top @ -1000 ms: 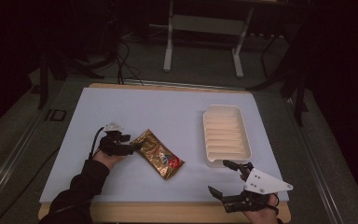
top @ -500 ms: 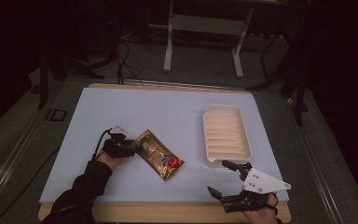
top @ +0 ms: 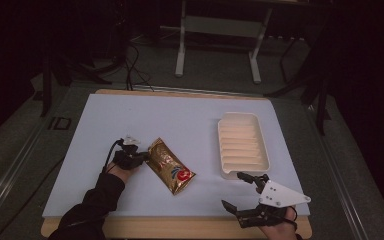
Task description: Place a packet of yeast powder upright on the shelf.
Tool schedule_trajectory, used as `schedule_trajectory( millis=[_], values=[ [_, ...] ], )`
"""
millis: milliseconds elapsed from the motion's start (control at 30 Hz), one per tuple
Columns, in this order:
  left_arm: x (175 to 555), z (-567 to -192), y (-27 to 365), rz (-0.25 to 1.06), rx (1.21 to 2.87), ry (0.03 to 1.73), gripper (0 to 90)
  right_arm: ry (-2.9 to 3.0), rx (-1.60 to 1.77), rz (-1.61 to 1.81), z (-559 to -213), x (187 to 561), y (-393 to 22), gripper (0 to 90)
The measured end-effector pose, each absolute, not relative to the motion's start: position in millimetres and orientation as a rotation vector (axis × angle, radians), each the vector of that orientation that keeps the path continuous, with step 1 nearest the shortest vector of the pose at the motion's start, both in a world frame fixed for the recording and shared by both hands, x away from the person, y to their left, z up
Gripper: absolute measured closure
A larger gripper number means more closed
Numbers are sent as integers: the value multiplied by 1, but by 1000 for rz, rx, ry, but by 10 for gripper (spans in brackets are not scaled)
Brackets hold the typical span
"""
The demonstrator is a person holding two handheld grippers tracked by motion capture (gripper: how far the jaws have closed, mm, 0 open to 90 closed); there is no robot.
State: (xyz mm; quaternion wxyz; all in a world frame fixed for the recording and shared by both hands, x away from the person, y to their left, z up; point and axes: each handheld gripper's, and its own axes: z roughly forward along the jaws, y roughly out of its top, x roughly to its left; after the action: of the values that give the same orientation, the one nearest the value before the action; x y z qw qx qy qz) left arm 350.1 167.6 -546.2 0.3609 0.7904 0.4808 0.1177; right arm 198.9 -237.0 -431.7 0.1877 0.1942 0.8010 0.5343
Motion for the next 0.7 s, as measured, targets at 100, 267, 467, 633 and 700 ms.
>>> schedule_trajectory(
  millis=[100,267,467,633,700],
  values=[
    [350,-544,165,317,2048,1240,900,2253,550,1504,-431,199,-237,136],
    [348,-533,165,338,2034,1225,900,2241,558,1508,-430,199,-240,137],
    [342,-508,161,384,2011,1165,900,2226,564,1515,-429,199,-242,138],
    [334,-487,157,415,1996,1099,900,2225,567,1511,-428,199,-242,139],
    [331,-479,156,418,1988,1076,900,2225,568,1510,-428,199,-242,139]
  ],
)
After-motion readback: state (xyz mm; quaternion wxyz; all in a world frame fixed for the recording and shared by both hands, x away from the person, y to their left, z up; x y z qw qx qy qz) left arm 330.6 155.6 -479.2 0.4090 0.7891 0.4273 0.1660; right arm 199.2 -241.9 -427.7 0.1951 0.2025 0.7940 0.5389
